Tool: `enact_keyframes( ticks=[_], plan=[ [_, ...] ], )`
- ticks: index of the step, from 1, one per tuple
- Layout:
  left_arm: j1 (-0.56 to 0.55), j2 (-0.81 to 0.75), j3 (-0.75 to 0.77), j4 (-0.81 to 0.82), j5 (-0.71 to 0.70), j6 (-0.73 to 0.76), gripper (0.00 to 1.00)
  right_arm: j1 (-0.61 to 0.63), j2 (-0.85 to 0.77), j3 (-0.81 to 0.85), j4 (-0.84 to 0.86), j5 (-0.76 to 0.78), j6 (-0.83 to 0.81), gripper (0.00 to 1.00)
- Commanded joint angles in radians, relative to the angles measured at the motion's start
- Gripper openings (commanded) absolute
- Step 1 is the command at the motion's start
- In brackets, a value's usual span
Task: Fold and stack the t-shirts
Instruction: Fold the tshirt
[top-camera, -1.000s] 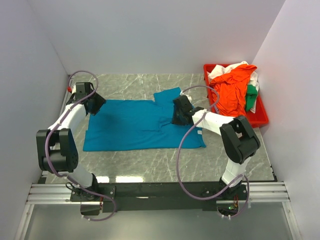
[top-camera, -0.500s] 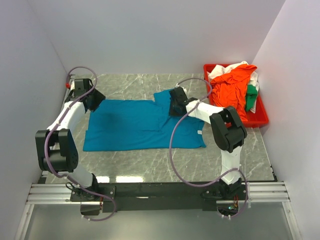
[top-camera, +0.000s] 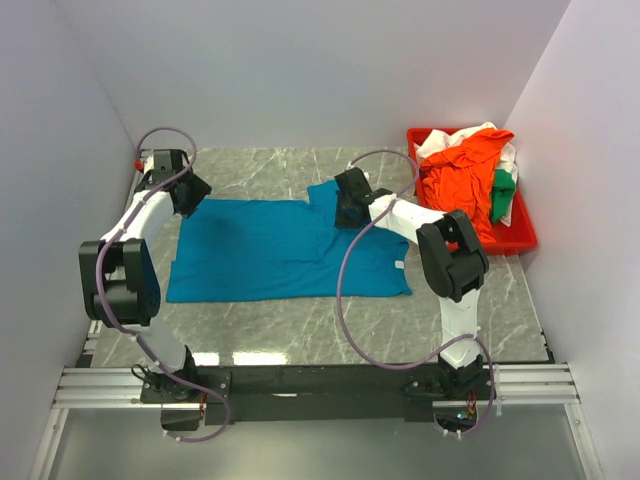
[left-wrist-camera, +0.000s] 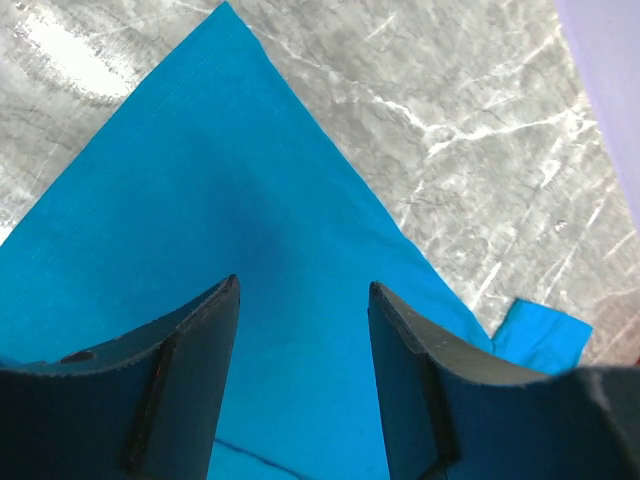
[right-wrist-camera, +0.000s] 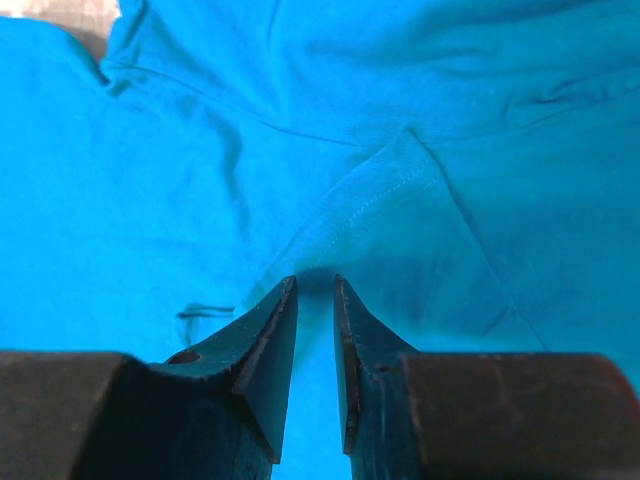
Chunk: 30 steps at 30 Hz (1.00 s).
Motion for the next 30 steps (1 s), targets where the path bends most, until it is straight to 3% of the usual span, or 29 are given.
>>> enact_keyframes(
  ticks=[1, 8, 30],
  plan=[
    [0.0, 0.022, 0.049, -0.008, -0.024, 0.013, 0.6, 0.025, -0.103, 0.008, 0.007, 0.019, -0.026, 0.29],
    [0.0, 0.036, 0.043, 0.008, -0.012, 0.007, 0.59, 0.111, -0.045, 0.057, -0.039, 0.068, -0.042, 0.34],
    [0.0, 0.019, 0.043, 0.002, -0.007, 0.017, 0.59, 0.154, 0.121, 0.181, -0.089, 0.047, -0.036, 0.39]
  ],
)
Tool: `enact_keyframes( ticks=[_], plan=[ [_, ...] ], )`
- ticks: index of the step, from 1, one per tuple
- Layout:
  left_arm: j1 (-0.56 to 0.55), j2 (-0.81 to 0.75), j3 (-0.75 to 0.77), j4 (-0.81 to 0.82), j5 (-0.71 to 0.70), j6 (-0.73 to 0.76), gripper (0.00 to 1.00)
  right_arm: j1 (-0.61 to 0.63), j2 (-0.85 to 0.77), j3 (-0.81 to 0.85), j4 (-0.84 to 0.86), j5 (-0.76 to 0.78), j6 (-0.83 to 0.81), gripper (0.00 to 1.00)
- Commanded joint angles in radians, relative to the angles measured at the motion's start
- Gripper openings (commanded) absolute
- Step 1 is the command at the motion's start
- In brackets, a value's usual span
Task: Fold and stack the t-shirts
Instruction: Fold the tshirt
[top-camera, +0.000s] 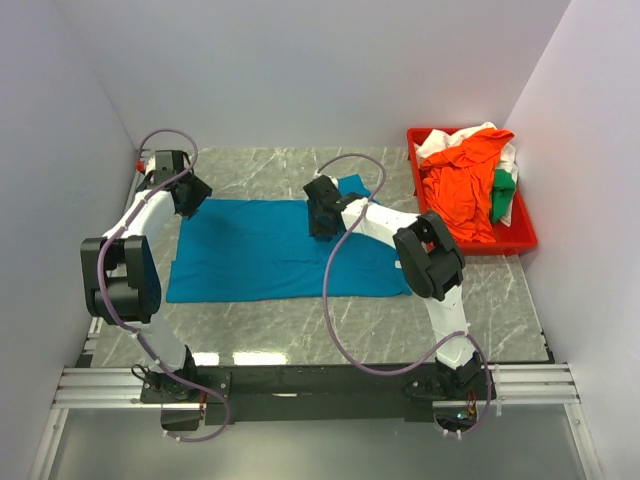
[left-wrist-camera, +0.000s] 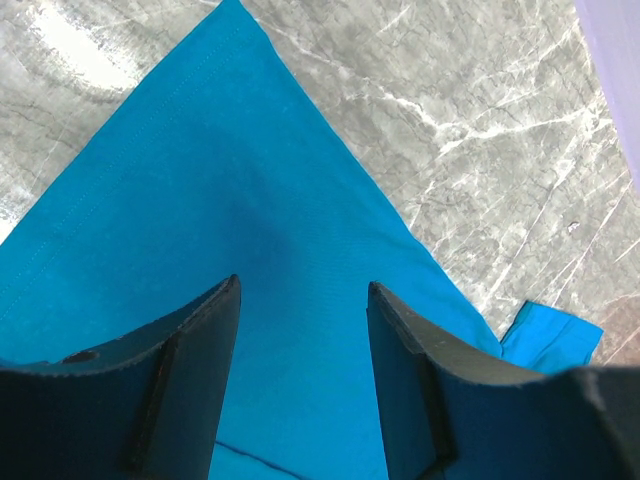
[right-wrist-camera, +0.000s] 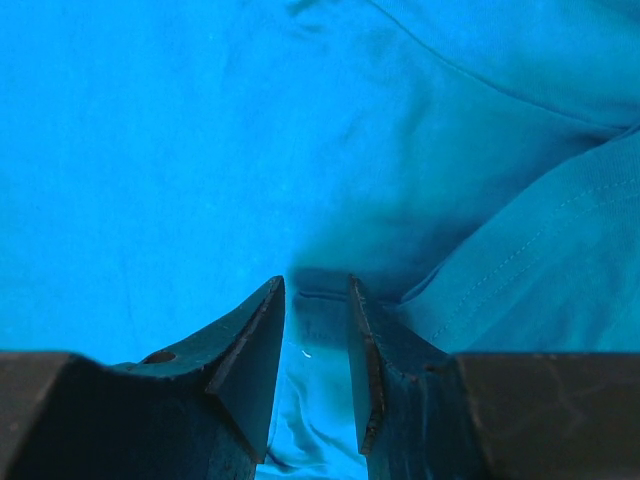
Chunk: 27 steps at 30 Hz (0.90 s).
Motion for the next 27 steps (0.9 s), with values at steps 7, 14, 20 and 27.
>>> enact_keyframes(
  ticks=[7, 14, 20, 27],
  plan=[
    [0.0, -0.015, 0.026, 0.003, -0.007, 0.02, 0.59, 0.032, 0.006, 0.028, -0.028, 0.056, -0.007, 0.36],
    [0.002, -0.012, 0.02, 0.008, -0.003, 0.019, 0.59, 0.053, 0.023, 0.045, -0.045, 0.091, -0.007, 0.31],
    [0.005, -0.008, 0.019, 0.01, -0.001, 0.02, 0.59, 0.056, 0.04, 0.059, -0.059, 0.096, -0.005, 0.24],
    [0.008, -0.007, 0.019, 0.011, 0.002, 0.02, 0.59, 0.056, 0.038, 0.074, -0.071, 0.099, -0.007, 0.1]
  ],
)
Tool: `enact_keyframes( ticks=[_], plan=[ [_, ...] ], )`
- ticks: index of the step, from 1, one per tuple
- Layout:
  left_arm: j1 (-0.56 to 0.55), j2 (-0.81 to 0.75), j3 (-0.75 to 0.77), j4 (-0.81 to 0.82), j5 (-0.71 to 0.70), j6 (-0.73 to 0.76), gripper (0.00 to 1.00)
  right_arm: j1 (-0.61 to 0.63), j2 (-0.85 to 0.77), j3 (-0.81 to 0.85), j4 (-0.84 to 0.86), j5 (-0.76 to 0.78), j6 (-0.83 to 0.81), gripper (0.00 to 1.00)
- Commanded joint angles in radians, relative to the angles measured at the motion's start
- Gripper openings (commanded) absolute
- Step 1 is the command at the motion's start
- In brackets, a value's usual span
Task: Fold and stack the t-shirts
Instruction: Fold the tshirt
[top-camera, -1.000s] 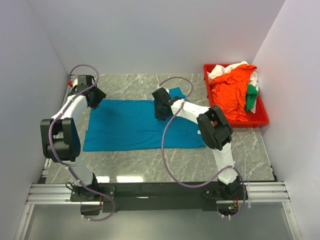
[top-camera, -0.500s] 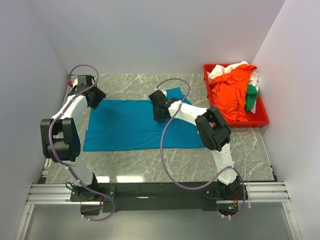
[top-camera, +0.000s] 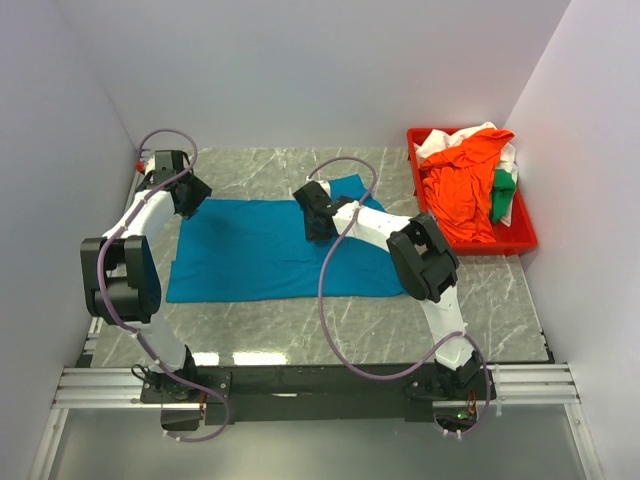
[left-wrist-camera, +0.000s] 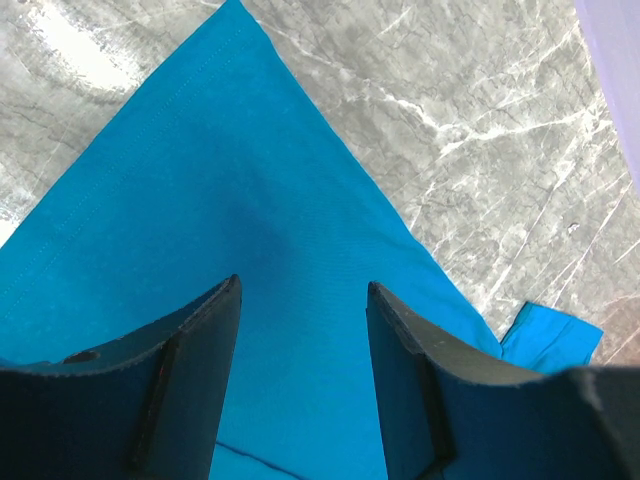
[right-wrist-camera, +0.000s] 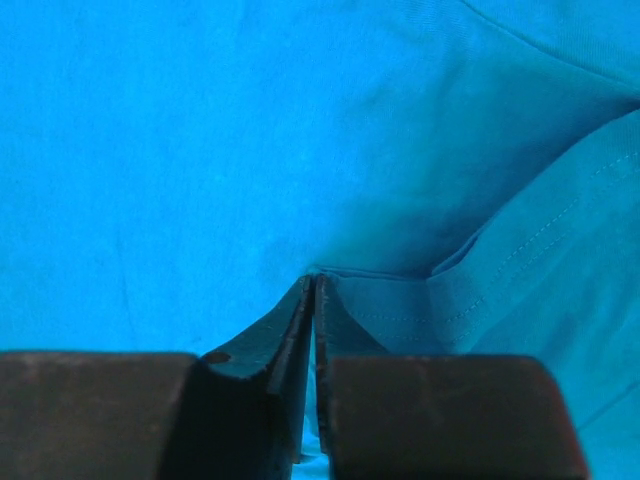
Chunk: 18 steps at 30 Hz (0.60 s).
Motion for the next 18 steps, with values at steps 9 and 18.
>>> enact_keyframes(
  ticks=[9, 18],
  plan=[
    [0.008, -0.014, 0.019, 0.014, 0.004, 0.017, 0.58, 0.012, -0.061, 0.004, 0.044, 0.03, -0.011, 0.0],
    [0.008, -0.017, 0.012, 0.017, 0.006, 0.017, 0.58, 0.032, -0.124, -0.068, 0.117, 0.045, -0.009, 0.0]
  ],
)
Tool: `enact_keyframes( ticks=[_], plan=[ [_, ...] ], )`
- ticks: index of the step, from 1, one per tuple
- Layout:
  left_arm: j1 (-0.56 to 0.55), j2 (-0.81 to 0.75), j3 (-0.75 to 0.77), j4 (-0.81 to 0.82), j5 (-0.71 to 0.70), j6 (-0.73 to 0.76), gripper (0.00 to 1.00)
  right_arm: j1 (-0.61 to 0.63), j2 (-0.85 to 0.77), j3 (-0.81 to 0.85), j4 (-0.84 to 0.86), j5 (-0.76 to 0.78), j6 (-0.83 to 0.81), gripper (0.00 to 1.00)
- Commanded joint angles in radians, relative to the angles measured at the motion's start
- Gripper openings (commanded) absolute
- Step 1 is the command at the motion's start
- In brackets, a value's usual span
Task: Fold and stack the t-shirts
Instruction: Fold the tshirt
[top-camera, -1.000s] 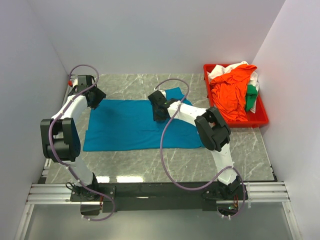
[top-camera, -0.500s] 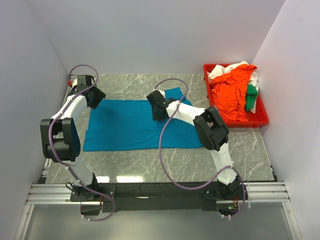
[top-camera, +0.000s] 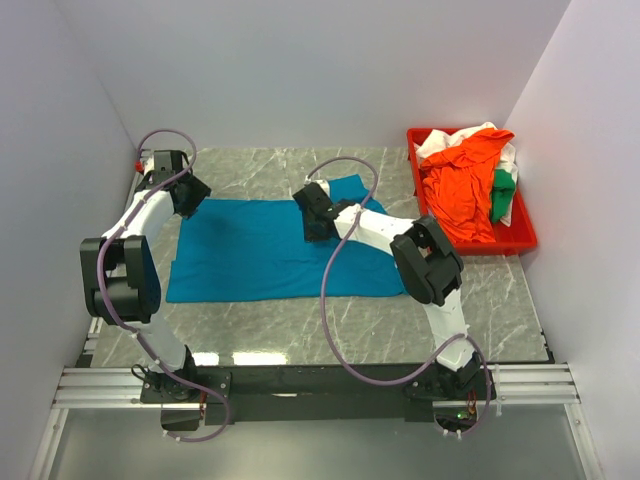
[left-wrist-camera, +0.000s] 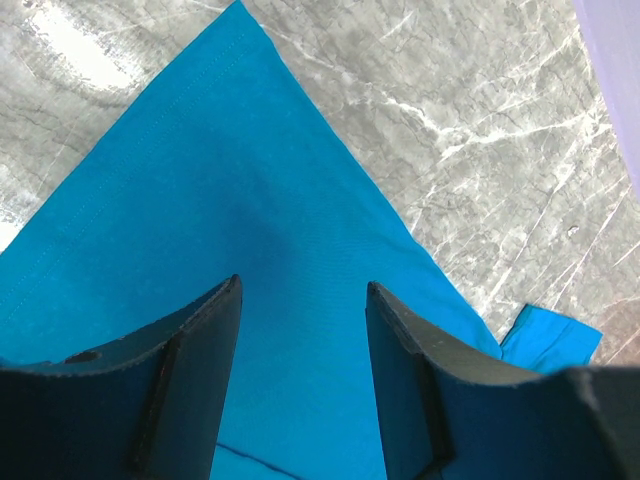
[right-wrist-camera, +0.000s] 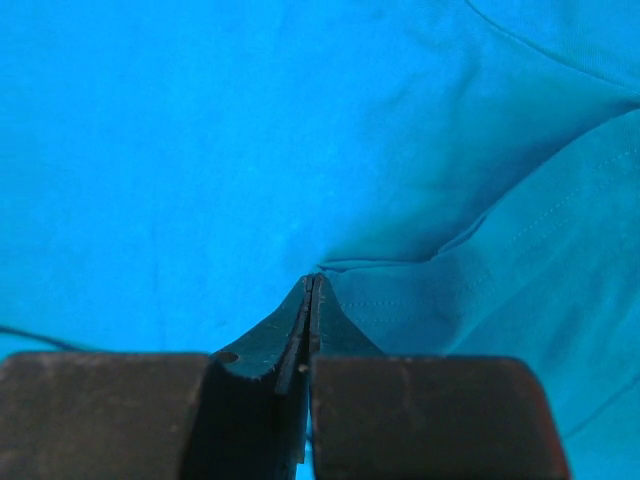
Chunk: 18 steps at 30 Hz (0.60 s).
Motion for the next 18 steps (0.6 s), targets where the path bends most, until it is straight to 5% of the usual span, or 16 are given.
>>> enact_keyframes(
  ticks=[1, 18],
  plan=[
    [0.005, -0.017, 0.012, 0.015, 0.006, 0.017, 0.58, 0.016, -0.086, -0.032, 0.069, 0.038, -0.004, 0.0],
    [0.005, -0.014, 0.0, 0.024, 0.006, 0.013, 0.59, 0.036, -0.126, -0.11, 0.181, -0.012, -0.031, 0.01]
  ],
)
